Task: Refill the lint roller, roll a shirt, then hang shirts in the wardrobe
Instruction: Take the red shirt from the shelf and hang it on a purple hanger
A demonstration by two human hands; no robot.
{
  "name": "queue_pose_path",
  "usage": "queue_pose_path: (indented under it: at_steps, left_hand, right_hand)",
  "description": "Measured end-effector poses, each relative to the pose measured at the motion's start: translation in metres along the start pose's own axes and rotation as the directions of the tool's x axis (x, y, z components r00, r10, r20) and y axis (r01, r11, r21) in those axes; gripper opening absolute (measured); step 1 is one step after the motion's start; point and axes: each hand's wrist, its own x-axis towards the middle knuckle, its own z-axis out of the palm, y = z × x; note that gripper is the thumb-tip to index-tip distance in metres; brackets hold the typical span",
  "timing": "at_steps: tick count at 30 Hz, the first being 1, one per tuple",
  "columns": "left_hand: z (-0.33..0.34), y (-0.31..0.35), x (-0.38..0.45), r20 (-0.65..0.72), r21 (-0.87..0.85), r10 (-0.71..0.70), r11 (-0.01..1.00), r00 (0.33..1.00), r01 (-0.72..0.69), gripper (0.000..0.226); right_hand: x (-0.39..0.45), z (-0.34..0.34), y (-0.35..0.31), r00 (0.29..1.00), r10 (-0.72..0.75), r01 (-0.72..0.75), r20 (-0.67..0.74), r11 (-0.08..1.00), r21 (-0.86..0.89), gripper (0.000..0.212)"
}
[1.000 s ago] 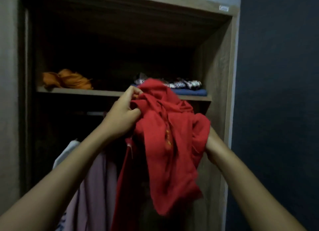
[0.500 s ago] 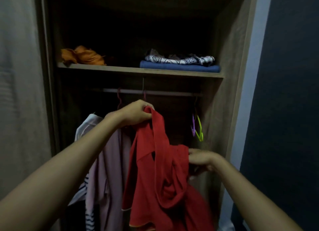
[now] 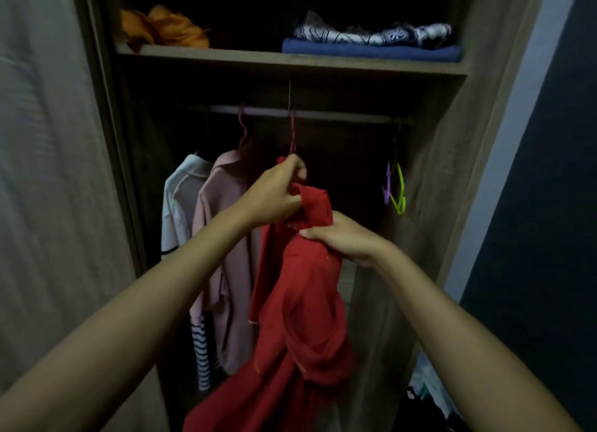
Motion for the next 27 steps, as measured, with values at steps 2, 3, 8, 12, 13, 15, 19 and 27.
queue_pose_path:
  at_steps: [2, 3, 8, 12, 13, 15, 19, 27]
  left_hand:
    - [0.003, -0.009, -0.026, -0.052, -0.076, -0.175, 0.982, 0.983, 0.17, 0.039]
    - [0.008, -0.013, -0.042, -0.057, -0.125, -0.248, 0.963, 0.967, 0.239, 0.04]
    - [0.043, -0.029, -0.117, 0.356, -0.134, -0.377, 0.885, 0.855, 0.446, 0.065]
    - [0.027, -0.051, -0.123, 0.318, -0.17, -0.368, 0.885, 0.874, 0.434, 0.065]
    - [0.016, -0.056, -0.118, 0.275, -0.175, -0.393, 0.877, 0.878, 0.447, 0.061]
    - [-0.009, -0.063, -0.106, 0.203, -0.199, -0.441, 0.855, 0.874, 0.478, 0.059]
    - [-0.045, -0.061, -0.08, 0.087, -0.078, -0.447, 0.888, 0.89, 0.454, 0.042]
    - [-0.059, -0.078, -0.059, -0.032, -0.136, -0.639, 0.764, 0.768, 0.63, 0.051]
  right_hand:
    - [0.004, 0.006, 0.002, 0.992, 0.012, 0.001, -0.123, 0.994, 0.112, 0.023]
    - [0.006, 0.007, 0.001, 0.982, 0.043, -0.007, -0.184, 0.982, 0.191, 0.019]
    - [0.007, 0.003, -0.013, 0.958, 0.195, -0.065, -0.212, 0.864, 0.5, 0.01]
    - [-0.001, -0.005, -0.013, 0.966, 0.196, -0.095, -0.165, 0.873, 0.479, 0.014]
    - [-0.003, -0.009, -0.009, 0.965, 0.194, -0.086, -0.177, 0.87, 0.486, 0.015]
    - [-0.005, -0.018, 0.0, 0.963, 0.166, -0.043, -0.212, 0.872, 0.488, 0.016]
    - [-0.009, -0.029, 0.017, 0.968, 0.17, -0.092, -0.186, 0.925, 0.368, 0.015]
    - [0.001, -0.03, 0.03, 0.903, 0.236, -0.218, -0.359, 0.972, 0.091, 0.055]
